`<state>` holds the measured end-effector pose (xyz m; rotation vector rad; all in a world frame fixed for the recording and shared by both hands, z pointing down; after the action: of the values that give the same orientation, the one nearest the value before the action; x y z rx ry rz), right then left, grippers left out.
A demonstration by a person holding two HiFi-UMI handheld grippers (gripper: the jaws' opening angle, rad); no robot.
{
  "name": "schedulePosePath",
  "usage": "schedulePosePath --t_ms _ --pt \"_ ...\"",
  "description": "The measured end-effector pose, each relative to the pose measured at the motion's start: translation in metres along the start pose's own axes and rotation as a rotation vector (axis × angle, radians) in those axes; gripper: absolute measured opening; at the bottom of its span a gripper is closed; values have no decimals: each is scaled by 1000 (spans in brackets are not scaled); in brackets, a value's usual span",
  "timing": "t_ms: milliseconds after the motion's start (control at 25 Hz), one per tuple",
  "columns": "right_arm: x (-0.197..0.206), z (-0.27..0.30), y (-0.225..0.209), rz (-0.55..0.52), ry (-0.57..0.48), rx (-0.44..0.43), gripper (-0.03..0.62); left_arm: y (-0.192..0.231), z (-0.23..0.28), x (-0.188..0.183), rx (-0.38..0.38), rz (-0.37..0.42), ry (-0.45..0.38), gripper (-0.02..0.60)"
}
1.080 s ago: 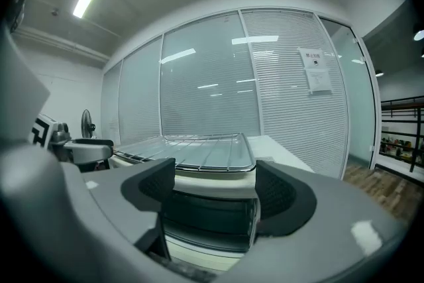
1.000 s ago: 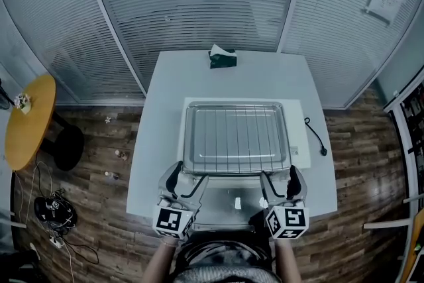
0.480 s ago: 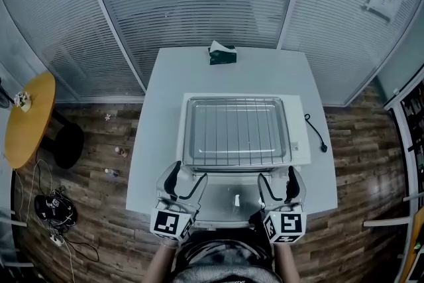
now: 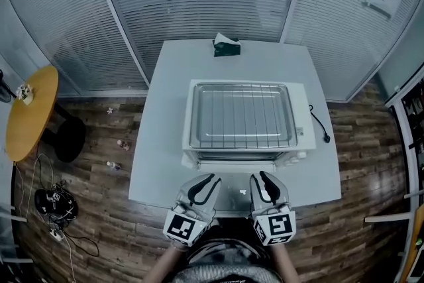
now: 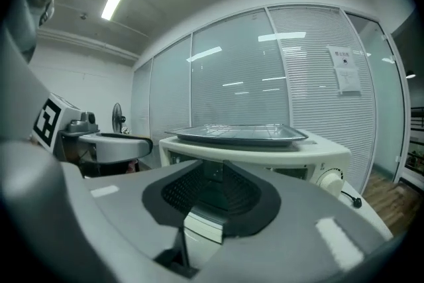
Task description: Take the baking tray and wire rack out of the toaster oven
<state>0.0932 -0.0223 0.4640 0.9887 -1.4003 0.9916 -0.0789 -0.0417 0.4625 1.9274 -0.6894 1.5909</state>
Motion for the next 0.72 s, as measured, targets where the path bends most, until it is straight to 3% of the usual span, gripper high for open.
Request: schedulePosePath --t_ms 240,720 --pt "3 -13 35 9 -19 -28 0 -26 -8 4 62 -35 -10 5" --pt "-68 -21 76 -72 -187 -97 0 -39 -19 -55 24 -48 -92 3"
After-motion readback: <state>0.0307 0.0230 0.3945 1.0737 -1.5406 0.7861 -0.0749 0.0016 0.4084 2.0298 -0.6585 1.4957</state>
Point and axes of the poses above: the fingertips, and each gripper's own axes: z forward along the fingers, y to its left, x out of its underside, the point moved 6 cm from there along -z, backward along the fingers, and after that the axes turned 15 degrees about -y, right-handed, at the moved point
